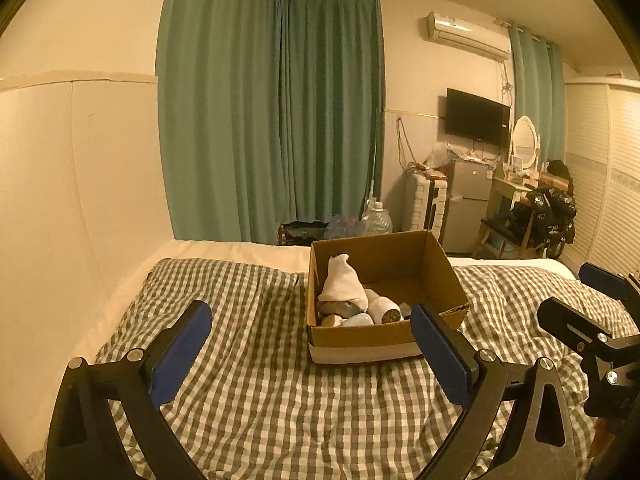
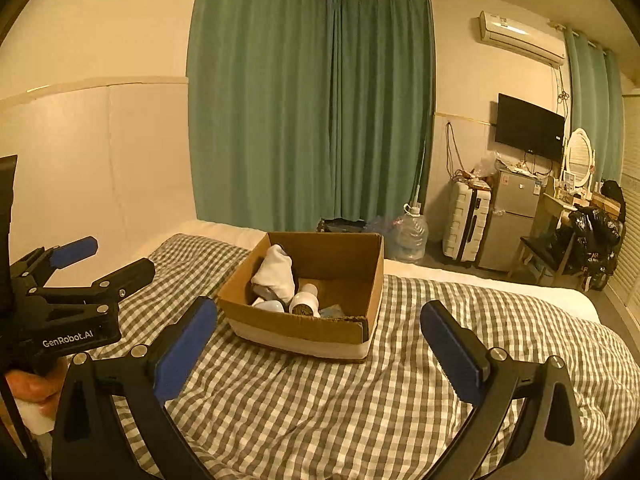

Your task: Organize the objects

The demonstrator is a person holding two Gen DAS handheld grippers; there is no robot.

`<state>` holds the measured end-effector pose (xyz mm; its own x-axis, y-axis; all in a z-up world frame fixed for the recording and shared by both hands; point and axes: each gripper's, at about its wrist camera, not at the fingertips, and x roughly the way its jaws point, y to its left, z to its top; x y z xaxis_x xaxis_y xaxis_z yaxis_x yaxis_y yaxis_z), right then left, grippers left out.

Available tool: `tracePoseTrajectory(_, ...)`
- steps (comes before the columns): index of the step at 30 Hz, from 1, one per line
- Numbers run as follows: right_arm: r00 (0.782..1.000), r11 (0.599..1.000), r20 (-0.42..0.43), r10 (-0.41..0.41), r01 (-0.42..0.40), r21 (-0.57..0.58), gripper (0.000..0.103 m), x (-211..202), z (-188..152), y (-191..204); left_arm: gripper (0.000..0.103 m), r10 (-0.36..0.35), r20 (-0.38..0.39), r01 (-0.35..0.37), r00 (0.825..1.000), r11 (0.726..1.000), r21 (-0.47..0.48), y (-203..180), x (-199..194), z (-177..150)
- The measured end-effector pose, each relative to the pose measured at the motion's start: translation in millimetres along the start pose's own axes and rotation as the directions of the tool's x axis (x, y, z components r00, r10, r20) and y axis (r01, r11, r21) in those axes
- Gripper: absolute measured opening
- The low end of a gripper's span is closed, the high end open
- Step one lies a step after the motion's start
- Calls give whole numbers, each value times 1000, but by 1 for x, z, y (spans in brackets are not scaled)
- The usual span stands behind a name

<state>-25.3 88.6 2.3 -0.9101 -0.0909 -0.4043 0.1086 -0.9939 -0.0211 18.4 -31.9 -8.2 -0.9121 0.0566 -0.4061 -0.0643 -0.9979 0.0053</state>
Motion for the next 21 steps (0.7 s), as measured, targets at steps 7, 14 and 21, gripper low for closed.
tracePoseTrajectory(7, 1000, 1000, -8, -2, 2, 15, 102, 2, -1, -5, 102, 4, 16, -4, 1000, 1000, -1, -2, -4, 1)
tracePoseTrajectory(14, 1000, 1000, -13, -16, 16, 14, 102, 0, -2, -6, 102, 16, 35, -16, 999, 1000, 13, -7, -11, 2)
tracePoseTrajectory(21, 1000, 999, -9, -27, 27, 28, 102, -2, -3, -13, 102, 23, 32, -24, 999, 999, 28, -12, -11, 2)
